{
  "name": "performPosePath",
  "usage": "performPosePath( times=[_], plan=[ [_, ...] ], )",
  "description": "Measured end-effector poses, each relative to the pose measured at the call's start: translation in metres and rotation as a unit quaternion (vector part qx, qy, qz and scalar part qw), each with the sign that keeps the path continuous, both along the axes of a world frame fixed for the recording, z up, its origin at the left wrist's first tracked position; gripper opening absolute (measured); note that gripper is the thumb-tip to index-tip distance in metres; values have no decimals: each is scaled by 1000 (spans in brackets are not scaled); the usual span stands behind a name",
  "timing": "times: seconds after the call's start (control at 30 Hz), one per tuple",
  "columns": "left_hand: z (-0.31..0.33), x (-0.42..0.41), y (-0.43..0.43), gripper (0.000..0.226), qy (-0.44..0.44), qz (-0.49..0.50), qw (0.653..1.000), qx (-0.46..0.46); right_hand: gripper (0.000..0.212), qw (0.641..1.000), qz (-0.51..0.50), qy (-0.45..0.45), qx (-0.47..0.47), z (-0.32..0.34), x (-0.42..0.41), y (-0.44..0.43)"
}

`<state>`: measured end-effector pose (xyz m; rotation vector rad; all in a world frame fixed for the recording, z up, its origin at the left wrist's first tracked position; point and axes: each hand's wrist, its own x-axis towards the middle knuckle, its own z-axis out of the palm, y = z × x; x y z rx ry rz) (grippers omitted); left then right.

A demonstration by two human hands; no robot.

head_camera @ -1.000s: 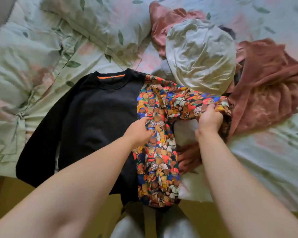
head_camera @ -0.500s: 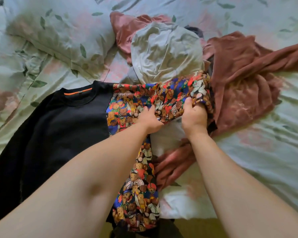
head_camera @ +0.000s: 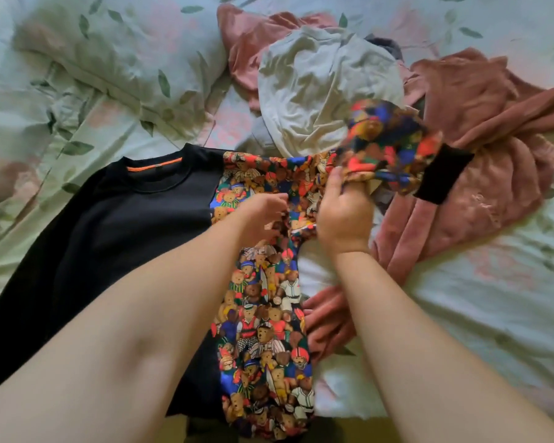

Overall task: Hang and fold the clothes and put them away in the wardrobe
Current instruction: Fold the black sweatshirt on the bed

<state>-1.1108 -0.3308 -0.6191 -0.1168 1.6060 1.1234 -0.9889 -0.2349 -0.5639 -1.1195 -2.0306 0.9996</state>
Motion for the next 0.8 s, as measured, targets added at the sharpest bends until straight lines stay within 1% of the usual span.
performPosePath(
  times=[0.03,0.07,0.1,0.13,0.2,0.27,0.3,0.33,0.37,0.43,0.53,0.6,0.67,0.7,0.8],
  plan=[
    [5,-14,-15,36,-24,49,998,15,46,995,79,-44,51,-2,-10,-18],
    [9,-23,-27,28,-45,92,994,25,44,978,158,-87,100,-6,-15,-33],
    [15,-34,-44,30,-60,130,989,28,41,957,231,-109,136,-13,-23,-50],
    [18,-46,-67,39,-67,161,984,29,41,935,295,-128,147,-19,-33,-70],
    [17,-67,-116,59,-69,207,976,24,50,883,401,-207,131,-36,-46,-111],
    [10,-82,-170,74,-42,257,965,-23,67,816,476,-309,109,-62,-52,-146],
    [6,-89,-193,78,-18,273,960,-58,73,783,499,-359,99,-75,-53,-159],
    [2,-94,-212,81,5,278,956,-89,76,758,510,-397,86,-85,-52,-170],
    [-2,-97,-227,82,21,276,954,-113,79,745,513,-419,77,-93,-51,-178],
    [-10,-99,-245,81,39,259,953,-149,81,742,507,-433,72,-99,-47,-187],
    [-14,-97,-240,79,70,215,962,-152,85,731,517,-440,60,-100,-48,-190],
    [-14,-96,-227,93,92,214,961,-146,86,727,522,-443,53,-99,-51,-190],
    [-13,-96,-213,107,106,271,945,-152,85,722,526,-448,46,-97,-56,-193],
    [-14,-98,-208,104,109,306,933,-155,85,723,525,-448,42,-96,-58,-193],
    [-16,-109,-207,69,78,380,909,-154,82,742,508,-435,39,-94,-64,-193]
  ],
)
